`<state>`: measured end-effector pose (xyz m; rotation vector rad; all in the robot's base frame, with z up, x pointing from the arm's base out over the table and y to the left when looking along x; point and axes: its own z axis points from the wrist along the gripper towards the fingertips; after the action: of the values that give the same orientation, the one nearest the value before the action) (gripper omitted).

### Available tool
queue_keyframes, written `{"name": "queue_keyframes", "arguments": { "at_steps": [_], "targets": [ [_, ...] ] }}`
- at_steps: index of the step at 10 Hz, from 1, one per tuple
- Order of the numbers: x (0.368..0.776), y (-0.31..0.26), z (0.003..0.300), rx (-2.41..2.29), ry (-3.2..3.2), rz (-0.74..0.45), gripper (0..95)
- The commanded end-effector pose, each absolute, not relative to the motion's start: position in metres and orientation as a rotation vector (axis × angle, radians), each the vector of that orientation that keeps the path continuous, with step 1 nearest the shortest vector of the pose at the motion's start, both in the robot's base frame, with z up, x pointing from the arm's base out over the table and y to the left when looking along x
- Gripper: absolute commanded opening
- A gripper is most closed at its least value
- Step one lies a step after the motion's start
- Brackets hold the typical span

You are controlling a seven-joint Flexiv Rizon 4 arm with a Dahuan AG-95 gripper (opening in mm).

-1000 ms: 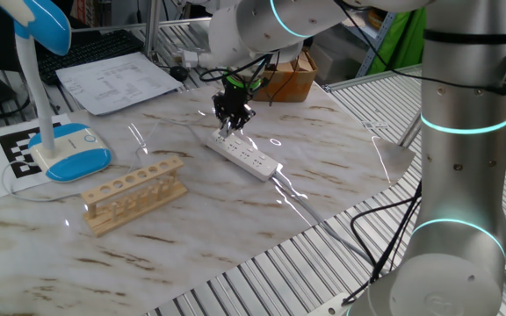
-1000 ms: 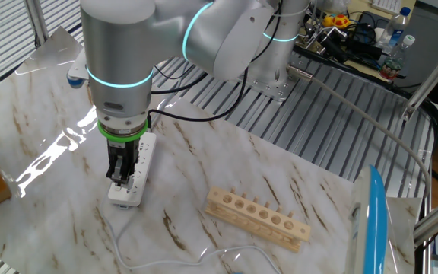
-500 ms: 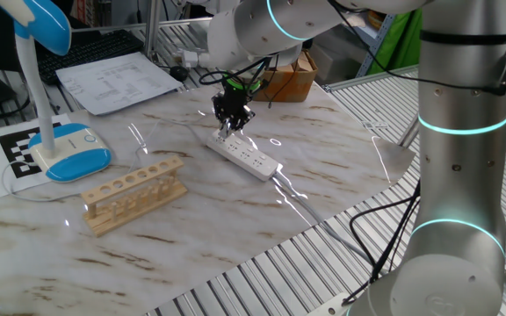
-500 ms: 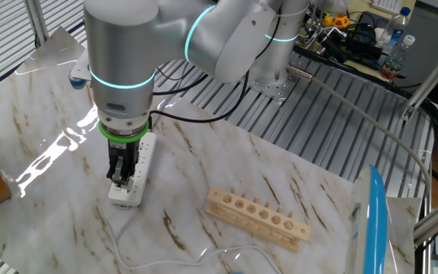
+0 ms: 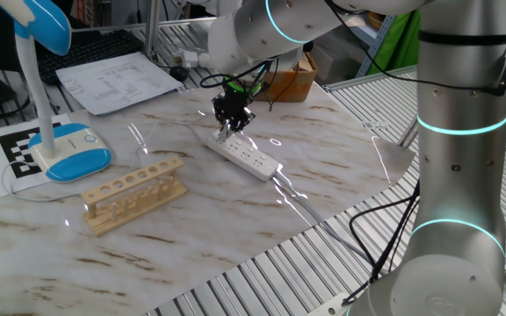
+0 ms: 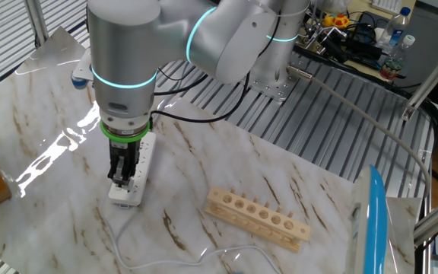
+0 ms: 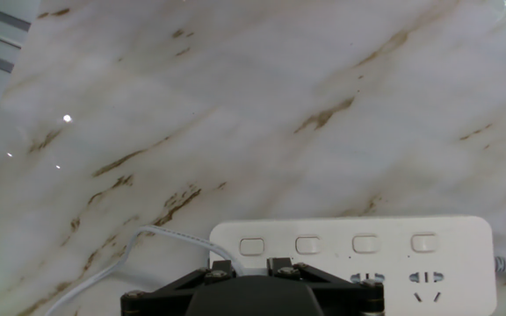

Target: Plug in the power cord of the desk lamp, turn on the socket, and light up the desk lamp

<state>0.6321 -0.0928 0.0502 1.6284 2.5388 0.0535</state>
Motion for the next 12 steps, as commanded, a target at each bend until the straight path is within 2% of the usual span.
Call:
{"name": "queue_keyframes", "arguments": {
  "at_steps": [1, 12],
  "targets": [
    [0.632, -0.092, 0.049, 1.629, 2.540, 0.054, 0.0],
    [0.631, -0.087, 0.031, 1.597, 2.515, 0.063, 0.0]
  ]
}}
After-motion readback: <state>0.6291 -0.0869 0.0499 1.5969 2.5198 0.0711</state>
